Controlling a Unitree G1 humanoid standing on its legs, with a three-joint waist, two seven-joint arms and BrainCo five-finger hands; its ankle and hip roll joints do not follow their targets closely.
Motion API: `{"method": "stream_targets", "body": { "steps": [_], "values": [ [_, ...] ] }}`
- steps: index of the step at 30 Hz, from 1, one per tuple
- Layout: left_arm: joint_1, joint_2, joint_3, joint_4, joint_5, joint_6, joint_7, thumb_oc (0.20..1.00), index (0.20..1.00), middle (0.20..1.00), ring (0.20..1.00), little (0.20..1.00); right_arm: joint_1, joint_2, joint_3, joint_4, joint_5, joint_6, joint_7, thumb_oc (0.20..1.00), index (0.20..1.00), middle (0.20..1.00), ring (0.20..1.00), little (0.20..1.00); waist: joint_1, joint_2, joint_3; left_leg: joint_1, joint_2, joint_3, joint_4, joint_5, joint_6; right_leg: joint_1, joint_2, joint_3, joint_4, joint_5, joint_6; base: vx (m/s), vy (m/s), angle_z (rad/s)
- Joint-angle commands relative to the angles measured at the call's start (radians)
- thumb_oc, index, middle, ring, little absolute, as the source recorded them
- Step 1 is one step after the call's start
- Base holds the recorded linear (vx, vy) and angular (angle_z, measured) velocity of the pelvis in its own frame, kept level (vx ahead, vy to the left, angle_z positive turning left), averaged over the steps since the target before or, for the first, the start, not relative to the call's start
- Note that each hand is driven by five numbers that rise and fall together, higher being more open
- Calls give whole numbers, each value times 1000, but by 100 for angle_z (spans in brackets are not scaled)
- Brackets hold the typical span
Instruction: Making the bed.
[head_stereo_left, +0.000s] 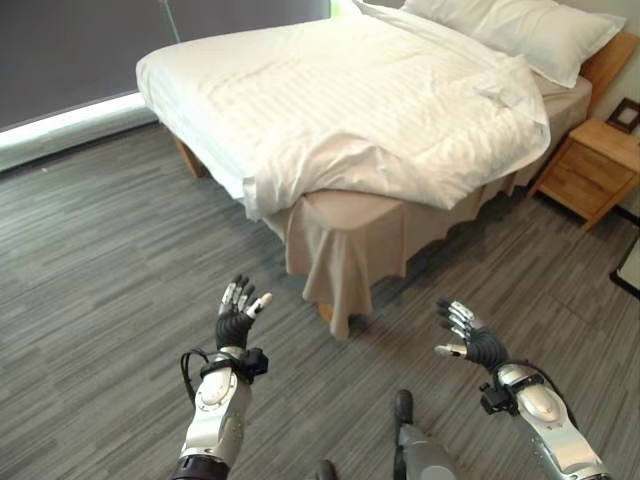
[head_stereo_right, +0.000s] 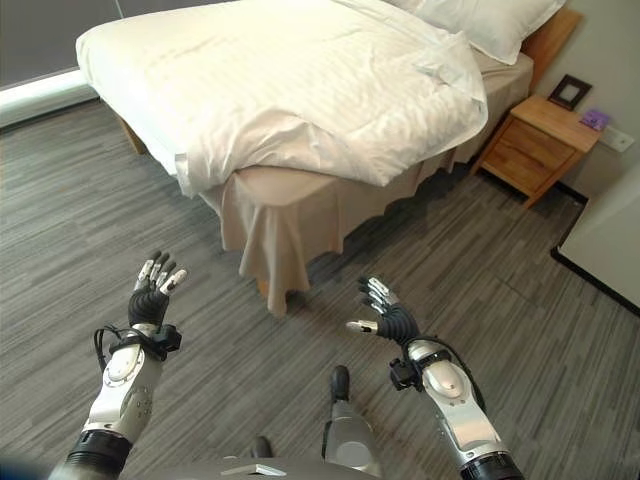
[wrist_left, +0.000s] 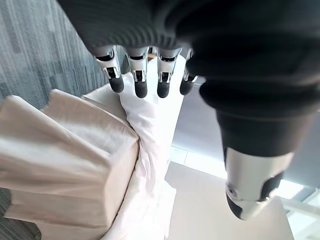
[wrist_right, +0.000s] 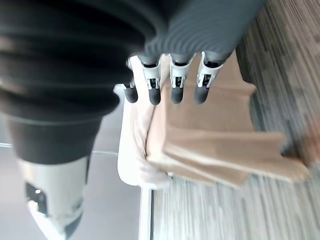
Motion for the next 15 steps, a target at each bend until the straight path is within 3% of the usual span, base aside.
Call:
{"method": "stream_targets", "body": {
  "steps": [1, 2, 3, 5, 6, 7, 8, 10, 11, 12, 14, 15],
  "values": [
    [-69, 21, -27, -73, 34, -50, -32, 1000, 1000, 1000, 1000, 1000, -72, -16, -44, 9, 22, -41, -15, 1000, 1000, 1000, 1000, 1000, -15, 36, -16, 57, 146, 27, 28, -29, -86, 18, 27, 51, 94, -20, 38, 353, -224, 17],
    [-73, 18, -34, -78, 16, -49, -37, 1000, 1000, 1000, 1000, 1000, -79, -24, -46, 27, 26, -41, -22, 1000, 1000, 1000, 1000, 1000, -22, 47, -30, 66, 182, 24, 83, -20, -103, 26, 51, 48, 133, -54, 16, 268, -193, 20],
    [-73, 18, -33, -78, 16, -49, -37, 1000, 1000, 1000, 1000, 1000, -79, -25, -46, 27, 26, -41, -22, 1000, 1000, 1000, 1000, 1000, -22, 48, -30, 65, 184, 23, 86, -22, -105, 26, 53, 47, 135, -56, 15, 255, -186, 1],
    [-77, 7, -39, -75, -12, -52, -43, 1000, 1000, 1000, 1000, 1000, -81, -33, -52, 26, 42, -48, -27, 1000, 1000, 1000, 1000, 1000, -29, 67, -30, 51, 228, 17, 180, 23, -129, 53, 84, 44, 150, -91, -14, 202, -187, -16],
    [-89, 0, -45, -69, -19, -52, -33, 1000, 1000, 1000, 1000, 1000, -86, -36, -57, 29, 66, -51, -36, 1000, 1000, 1000, 1000, 1000, -37, 73, -32, 26, 263, 14, 281, 89, -149, 72, 106, 36, 152, -109, -41, 278, -365, -12],
    [-98, 0, -51, -78, -33, -53, -35, 1000, 1000, 1000, 1000, 1000, -84, -37, -59, 31, 98, -56, -38, 1000, 1000, 1000, 1000, 1000, -32, 59, -20, -59, 294, -8, 477, 178, -160, 117, 117, 25, 139, -121, -77, 189, -297, -6],
    [-98, 0, -51, -78, -33, -53, -35, 1000, 1000, 1000, 1000, 1000, -85, -37, -59, 31, 99, -57, -38, 1000, 1000, 1000, 1000, 1000, -36, 57, -24, -67, 291, -12, 477, 182, -160, 114, 114, 22, 137, -118, -78, 170, -289, 1],
    [-96, -2, -51, -92, -41, -56, -40, 1000, 1000, 1000, 1000, 1000, -78, -47, -57, 25, 107, -52, -31, 1000, 1000, 1000, 1000, 1000, -10, 34, 0, -142, 263, -77, 653, 194, -150, 161, 127, 38, 115, -134, -111, 229, -205, -6],
    [-95, -21, -51, -98, -58, -57, -31, 1000, 1000, 1000, 1000, 1000, -65, -62, -64, 27, 83, -50, -38, 1000, 1000, 1000, 1000, 1000, -4, 17, 11, -214, 310, -45, 605, 173, -132, 203, 110, 41, 88, -145, -101, 345, -126, -14],
    [-94, -28, -45, -93, -67, -59, -34, 1000, 1000, 1000, 1000, 1000, -54, -72, -78, 23, 76, -50, -42, 1000, 1000, 1000, 1000, 1000, 1, 14, 13, -243, 337, -16, 524, 192, -138, 220, 103, 48, 74, -151, -92, 274, -67, -21],
    [-92, -27, -45, -94, -68, -62, -38, 1000, 1000, 1000, 1000, 1000, -49, -74, -87, 20, 83, -53, -40, 1000, 1000, 1000, 1000, 1000, 9, 15, 12, -249, 331, -9, 460, 193, -141, 232, 97, 54, 65, -152, -83, 220, 73, -35],
    [-68, -19, -13, -99, -53, -70, -25, 1000, 1000, 1000, 1000, 1000, -42, -77, -98, 13, 90, -61, -33, 1000, 1000, 1000, 1000, 1000, 33, 26, 12, -266, 271, -65, 318, 182, -142, 256, 96, 80, 51, -162, -70, 403, 185, -40]
  ]
}}
